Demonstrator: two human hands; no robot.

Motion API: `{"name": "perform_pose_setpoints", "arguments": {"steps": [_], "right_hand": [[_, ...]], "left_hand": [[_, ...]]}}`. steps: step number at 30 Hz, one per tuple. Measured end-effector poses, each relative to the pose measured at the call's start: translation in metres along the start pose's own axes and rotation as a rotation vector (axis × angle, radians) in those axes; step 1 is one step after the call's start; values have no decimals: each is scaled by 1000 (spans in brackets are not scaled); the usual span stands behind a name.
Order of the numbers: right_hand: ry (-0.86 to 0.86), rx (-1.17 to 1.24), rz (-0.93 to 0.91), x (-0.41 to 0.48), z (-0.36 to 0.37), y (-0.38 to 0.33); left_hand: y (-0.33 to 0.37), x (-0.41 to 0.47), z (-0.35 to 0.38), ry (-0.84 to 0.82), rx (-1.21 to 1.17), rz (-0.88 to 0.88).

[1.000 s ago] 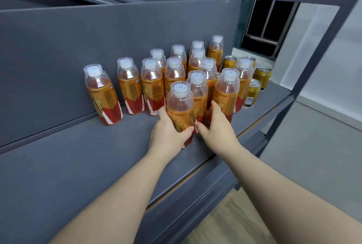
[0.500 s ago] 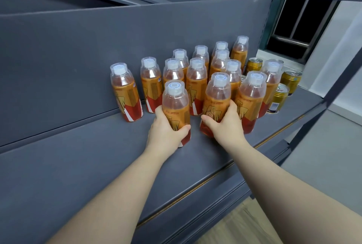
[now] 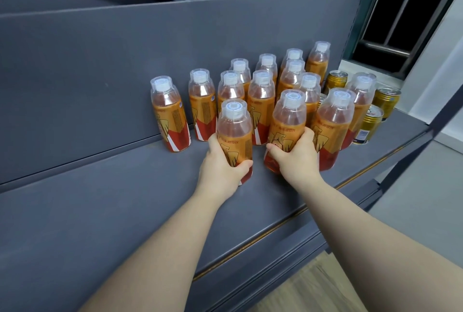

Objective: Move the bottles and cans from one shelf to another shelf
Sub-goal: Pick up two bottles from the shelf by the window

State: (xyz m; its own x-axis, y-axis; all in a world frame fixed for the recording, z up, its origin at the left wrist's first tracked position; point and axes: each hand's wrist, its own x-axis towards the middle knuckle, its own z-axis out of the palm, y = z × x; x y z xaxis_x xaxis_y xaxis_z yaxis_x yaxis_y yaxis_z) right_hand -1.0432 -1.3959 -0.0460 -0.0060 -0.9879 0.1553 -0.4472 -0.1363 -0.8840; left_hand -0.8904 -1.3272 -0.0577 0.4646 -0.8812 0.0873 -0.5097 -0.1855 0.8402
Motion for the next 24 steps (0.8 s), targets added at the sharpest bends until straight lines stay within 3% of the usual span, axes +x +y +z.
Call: {"name": "perform_pose_setpoints", "arguments": {"steps": [13,24], "right_hand": [[-161,22,-123,-39,-8,-12],[-332,21,-198,-108,20,-45]], "left_hand": [[17,-47,-28,81,-46,14],[-13,-118,-97,230,-44,-95]]}}
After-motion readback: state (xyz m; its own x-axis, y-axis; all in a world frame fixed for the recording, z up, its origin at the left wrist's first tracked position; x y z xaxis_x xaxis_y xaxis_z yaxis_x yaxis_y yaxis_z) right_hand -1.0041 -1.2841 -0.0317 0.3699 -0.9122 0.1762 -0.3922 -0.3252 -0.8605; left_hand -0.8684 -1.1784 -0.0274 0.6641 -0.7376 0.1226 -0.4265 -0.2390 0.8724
